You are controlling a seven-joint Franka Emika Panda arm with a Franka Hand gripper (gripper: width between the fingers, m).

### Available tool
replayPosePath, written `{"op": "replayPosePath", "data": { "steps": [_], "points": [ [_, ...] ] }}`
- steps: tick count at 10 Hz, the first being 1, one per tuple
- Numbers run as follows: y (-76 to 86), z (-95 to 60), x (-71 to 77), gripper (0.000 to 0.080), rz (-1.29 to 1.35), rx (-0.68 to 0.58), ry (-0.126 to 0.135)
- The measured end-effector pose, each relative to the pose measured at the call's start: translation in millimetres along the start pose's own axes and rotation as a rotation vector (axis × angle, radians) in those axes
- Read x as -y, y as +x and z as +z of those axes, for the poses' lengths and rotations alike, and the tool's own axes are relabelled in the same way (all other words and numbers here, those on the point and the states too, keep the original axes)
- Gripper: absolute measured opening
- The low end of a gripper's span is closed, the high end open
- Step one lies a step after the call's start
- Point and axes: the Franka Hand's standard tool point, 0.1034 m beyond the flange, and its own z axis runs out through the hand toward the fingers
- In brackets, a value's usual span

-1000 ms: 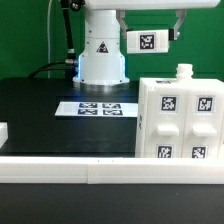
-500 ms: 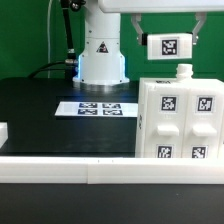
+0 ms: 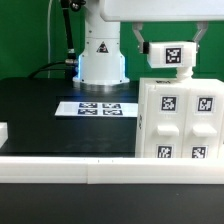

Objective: Assemble cabinet

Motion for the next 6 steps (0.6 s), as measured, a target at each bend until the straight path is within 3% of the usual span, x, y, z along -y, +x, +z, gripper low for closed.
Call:
{"op": "replayPosePath", "data": {
  "steps": [2, 4, 6],
  "points": [
    [4.9, -0.2, 8.2, 0.056, -0.012, -0.002, 0.0],
    [24.0, -0.7, 18.3, 0.056, -0.035, -0.005, 0.001],
    [24.5, 10.6, 22.1, 0.056, -0.043, 0.008, -0.002]
  ]
}}
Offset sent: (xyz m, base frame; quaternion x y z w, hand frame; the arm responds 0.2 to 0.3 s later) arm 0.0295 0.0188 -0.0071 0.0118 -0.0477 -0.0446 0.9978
